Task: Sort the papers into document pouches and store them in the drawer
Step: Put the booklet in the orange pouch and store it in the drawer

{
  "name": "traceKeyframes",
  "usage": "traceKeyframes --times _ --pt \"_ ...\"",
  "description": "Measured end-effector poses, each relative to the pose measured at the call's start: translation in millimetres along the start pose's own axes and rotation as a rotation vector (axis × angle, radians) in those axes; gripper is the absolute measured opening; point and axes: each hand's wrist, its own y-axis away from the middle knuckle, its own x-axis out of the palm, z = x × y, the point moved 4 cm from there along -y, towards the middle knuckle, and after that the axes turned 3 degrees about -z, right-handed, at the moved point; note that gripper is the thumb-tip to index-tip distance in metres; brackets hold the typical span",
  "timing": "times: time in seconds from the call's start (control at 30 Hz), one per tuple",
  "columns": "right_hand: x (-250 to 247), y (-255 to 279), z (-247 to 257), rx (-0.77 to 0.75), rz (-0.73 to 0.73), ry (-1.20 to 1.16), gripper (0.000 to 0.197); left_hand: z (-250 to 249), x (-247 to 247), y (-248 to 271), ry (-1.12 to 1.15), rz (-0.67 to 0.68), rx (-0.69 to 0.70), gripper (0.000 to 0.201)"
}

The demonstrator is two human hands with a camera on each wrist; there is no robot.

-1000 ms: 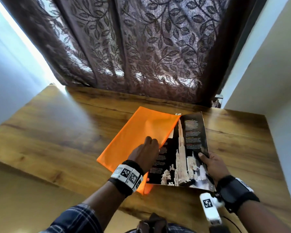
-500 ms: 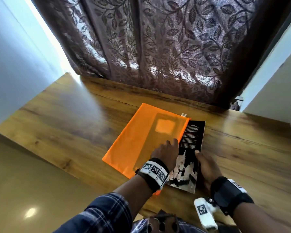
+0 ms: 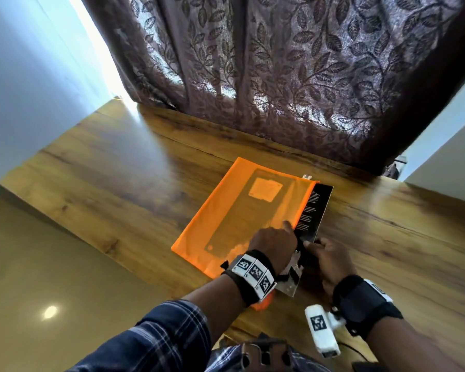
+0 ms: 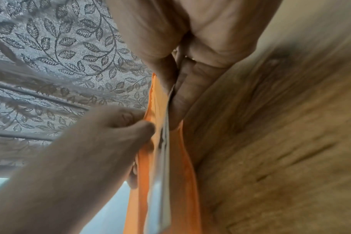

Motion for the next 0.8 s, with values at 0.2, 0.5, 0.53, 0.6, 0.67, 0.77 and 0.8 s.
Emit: traceKeyframes --times 0.2,0.5,0.53,0.6,0.67,0.77,0.8 --pt "18.1 -0.4 16.8 -0.039 0.076 0.146 0.011 -6.9 -14.6 3.7 0.035 -0.029 0.047 0.055" --pt "24.3 -9.3 1.3 -0.028 0.063 0.262 0.025 -10.7 -10.1 3.0 0.027 -0.091 0.145 0.053" --pt "25.5 -7.5 3.3 -0.021 0.081 0.305 0.020 -10.6 -9.7 3.0 0.035 -0.088 0.146 0.053" --pt "25.4 -5.1 6.6 -0.052 0.125 0.437 0.015 -10.3 -9.4 3.0 0.053 -0.081 0.148 0.054" --pt "25.8 -4.0 12.3 -0.108 0.119 0.561 0.011 -10.3 -8.8 3.6 0.067 -0.077 0.155 0.054" --pt "19.5 -6.0 19.4 -0.177 0.062 0.858 0.022 -7.6 -11.2 6.4 0.135 -0.094 0.126 0.051" --pt "14.6 -5.0 23.8 -0.177 0.022 0.828 0.026 -4.2 -11.4 6.9 0.159 -0.105 0.100 0.053"
